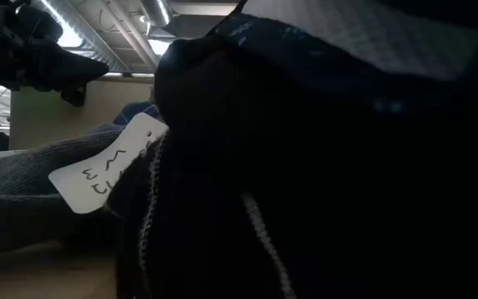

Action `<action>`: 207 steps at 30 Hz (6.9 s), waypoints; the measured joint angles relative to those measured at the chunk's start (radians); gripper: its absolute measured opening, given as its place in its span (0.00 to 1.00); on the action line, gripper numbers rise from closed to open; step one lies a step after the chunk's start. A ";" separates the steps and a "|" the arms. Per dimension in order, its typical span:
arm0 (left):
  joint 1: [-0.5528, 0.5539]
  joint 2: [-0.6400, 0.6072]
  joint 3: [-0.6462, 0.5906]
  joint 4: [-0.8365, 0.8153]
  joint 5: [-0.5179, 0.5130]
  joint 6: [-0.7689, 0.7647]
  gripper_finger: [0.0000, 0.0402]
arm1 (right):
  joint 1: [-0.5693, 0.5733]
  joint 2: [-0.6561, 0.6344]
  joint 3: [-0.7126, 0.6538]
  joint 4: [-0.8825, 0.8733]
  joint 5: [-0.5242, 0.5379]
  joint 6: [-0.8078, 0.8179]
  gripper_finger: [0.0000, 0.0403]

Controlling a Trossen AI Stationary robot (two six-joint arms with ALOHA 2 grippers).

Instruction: Sort clothes

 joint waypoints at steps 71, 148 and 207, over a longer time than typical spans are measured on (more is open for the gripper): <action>-0.016 0.107 0.173 0.167 0.277 -0.225 0.00 | 0.000 0.000 0.000 0.034 0.087 0.065 0.01; -0.634 1.449 0.774 -0.682 0.026 -0.908 0.40 | 0.000 0.000 0.000 0.035 0.303 -0.001 0.01; 0.150 0.764 0.778 -0.125 -0.892 0.401 0.03 | 0.000 0.000 0.000 0.037 0.314 -0.001 0.01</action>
